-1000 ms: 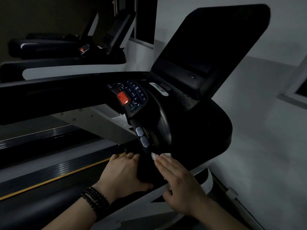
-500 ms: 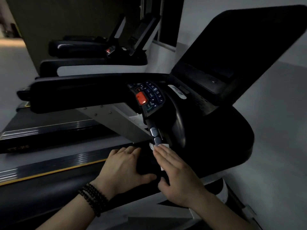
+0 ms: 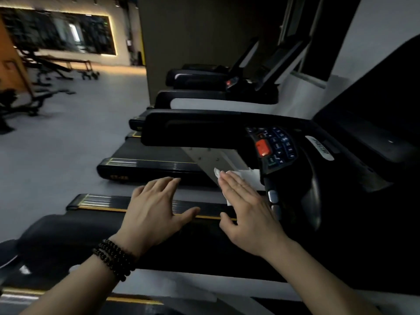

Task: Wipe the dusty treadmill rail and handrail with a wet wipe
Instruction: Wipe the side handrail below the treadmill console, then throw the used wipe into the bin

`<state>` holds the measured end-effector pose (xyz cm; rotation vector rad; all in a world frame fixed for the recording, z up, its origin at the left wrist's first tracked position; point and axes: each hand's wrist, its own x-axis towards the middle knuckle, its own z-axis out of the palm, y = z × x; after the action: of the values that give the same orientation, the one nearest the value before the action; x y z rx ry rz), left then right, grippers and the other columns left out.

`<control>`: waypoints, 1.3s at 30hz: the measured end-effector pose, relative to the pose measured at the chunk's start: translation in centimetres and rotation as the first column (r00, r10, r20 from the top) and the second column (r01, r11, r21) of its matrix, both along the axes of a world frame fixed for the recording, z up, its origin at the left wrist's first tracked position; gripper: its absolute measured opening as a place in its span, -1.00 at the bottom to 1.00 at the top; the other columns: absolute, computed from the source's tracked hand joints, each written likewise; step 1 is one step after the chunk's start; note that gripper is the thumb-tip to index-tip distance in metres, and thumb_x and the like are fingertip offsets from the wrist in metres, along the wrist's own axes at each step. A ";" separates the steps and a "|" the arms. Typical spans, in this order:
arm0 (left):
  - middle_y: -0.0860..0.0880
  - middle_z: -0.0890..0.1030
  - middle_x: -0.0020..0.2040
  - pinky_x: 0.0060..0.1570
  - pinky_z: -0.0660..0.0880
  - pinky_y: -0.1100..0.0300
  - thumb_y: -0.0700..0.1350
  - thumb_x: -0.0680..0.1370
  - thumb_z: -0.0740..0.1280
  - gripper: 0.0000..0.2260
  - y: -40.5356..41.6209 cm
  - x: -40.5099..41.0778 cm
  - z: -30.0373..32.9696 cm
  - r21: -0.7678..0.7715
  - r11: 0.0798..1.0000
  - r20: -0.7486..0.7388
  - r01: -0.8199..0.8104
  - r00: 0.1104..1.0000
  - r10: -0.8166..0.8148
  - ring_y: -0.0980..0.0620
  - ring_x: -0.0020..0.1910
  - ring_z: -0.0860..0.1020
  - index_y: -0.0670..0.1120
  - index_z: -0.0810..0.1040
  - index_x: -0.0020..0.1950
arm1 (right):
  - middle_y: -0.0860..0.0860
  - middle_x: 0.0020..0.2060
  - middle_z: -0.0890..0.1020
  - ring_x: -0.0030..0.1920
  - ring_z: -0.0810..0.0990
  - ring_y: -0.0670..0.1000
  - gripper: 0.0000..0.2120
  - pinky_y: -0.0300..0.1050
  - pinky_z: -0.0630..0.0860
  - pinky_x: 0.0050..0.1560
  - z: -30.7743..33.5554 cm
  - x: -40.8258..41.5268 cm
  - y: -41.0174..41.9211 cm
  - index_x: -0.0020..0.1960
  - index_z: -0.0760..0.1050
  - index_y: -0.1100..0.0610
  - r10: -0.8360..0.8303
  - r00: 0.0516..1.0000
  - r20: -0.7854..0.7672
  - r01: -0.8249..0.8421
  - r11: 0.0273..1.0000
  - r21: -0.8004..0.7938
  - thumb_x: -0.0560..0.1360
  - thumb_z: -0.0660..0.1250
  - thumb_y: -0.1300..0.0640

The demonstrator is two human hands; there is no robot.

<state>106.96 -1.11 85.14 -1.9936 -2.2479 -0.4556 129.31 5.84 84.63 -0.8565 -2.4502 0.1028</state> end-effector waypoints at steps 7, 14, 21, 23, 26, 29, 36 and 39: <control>0.06 0.36 0.54 0.42 0.25 0.02 0.57 0.35 -0.09 -0.06 -5.0 -8.4 1.1 0.011 0.978 0.003 -0.208 0.978 0.208 0.03 0.51 0.31 0.06 0.27 0.59 | -0.06 0.57 0.15 0.58 0.05 -0.12 -0.27 -0.22 -0.08 0.55 0.7 -10.8 -1.0 0.59 0.16 0.15 0.183 0.982 0.050 -0.184 0.983 0.024 0.47 0.25 0.02; 0.06 0.38 0.52 0.41 0.23 0.03 0.56 0.31 -0.12 -0.04 -10.7 -20.3 1.2 -0.006 0.923 -0.011 -0.385 0.923 0.385 0.02 0.50 0.32 0.06 0.28 0.57 | 0.03 0.56 0.23 0.57 0.11 -0.05 -0.28 -0.17 -0.01 0.56 1.3 -25.4 -3.9 0.57 0.19 0.20 0.346 0.936 0.068 -0.349 0.936 0.034 0.46 0.25 0.01; 0.05 0.41 0.49 0.38 0.25 0.02 0.55 0.33 -0.10 -0.05 -16.7 -32.7 0.9 -0.003 0.846 -0.016 -0.532 0.846 0.532 0.00 0.47 0.35 0.04 0.32 0.55 | 0.03 0.57 0.21 0.58 0.09 -0.03 -0.27 -0.15 -0.01 0.55 1.3 -41.1 -7.7 0.56 0.21 0.24 0.481 0.872 0.093 -0.486 0.873 0.041 0.46 0.26 0.03; 0.06 0.40 0.49 0.39 0.24 0.02 0.55 0.34 -0.09 -0.06 -18.3 -36.0 0.8 -0.013 0.820 -0.024 -0.572 0.820 0.571 0.02 0.48 0.33 0.04 0.31 0.56 | 0.06 0.56 0.24 0.57 0.14 0.01 -0.28 -0.13 0.02 0.55 1.4 -45.4 -8.9 0.54 0.24 0.26 0.521 0.848 0.098 -0.527 0.849 0.043 0.45 0.27 0.03; 0.05 0.40 0.50 0.40 0.23 0.02 0.55 0.33 -0.11 -0.04 -20.6 -41.0 0.7 -0.022 0.778 -0.013 -0.628 0.778 0.628 0.02 0.49 0.32 0.02 0.30 0.56 | 0.07 0.56 0.24 0.56 0.16 0.04 -0.30 -0.07 0.07 0.55 1.1 -51.8 -10.5 0.54 0.23 0.26 0.581 0.807 0.110 -0.587 0.808 0.039 0.46 0.24 0.02; 0.04 0.40 0.51 0.41 0.23 0.02 0.52 0.33 -0.13 -0.05 -22.4 -45.9 0.3 -0.025 0.737 -0.010 -0.676 0.737 0.676 0.01 0.50 0.31 0.01 0.31 0.57 | 0.02 0.58 0.16 0.58 0.08 -0.01 -0.29 -0.07 0.05 0.56 0.6 -57.9 -11.5 0.58 0.16 0.23 0.633 0.765 0.121 -0.641 0.767 0.037 0.49 0.10 -0.05; 0.02 0.38 0.53 0.44 0.25 -0.01 0.46 0.40 -0.13 -0.12 -24.7 -58.5 -2.6 -0.077 0.670 0.042 -0.739 0.669 0.742 -0.01 0.51 0.30 0.01 0.30 0.57 | -0.05 0.61 0.02 0.59 -0.07 -0.08 -0.26 -0.19 -0.15 0.55 -1.6 -72.5 -11.5 0.63 -0.03 0.14 0.696 0.693 0.187 -0.698 0.713 -0.066 0.57 0.24 0.03; 0.02 0.38 0.53 0.44 0.25 -0.01 0.43 0.45 -0.07 -0.19 -25.1 -64.3 -3.8 -0.119 0.641 0.032 -0.759 0.642 0.766 -0.02 0.51 0.31 0.01 0.29 0.57 | -0.05 0.62 -0.02 0.59 -0.11 -0.09 -0.26 -0.26 -0.23 0.48 -3.2 -79.3 -10.7 0.63 -0.09 0.12 0.708 0.674 0.213 -0.701 0.703 -0.117 0.58 0.20 0.04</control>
<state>42.70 -26.20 81.31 -0.8475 -2.9049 -0.3193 50.03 -4.86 81.43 0.1501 -2.8861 0.3255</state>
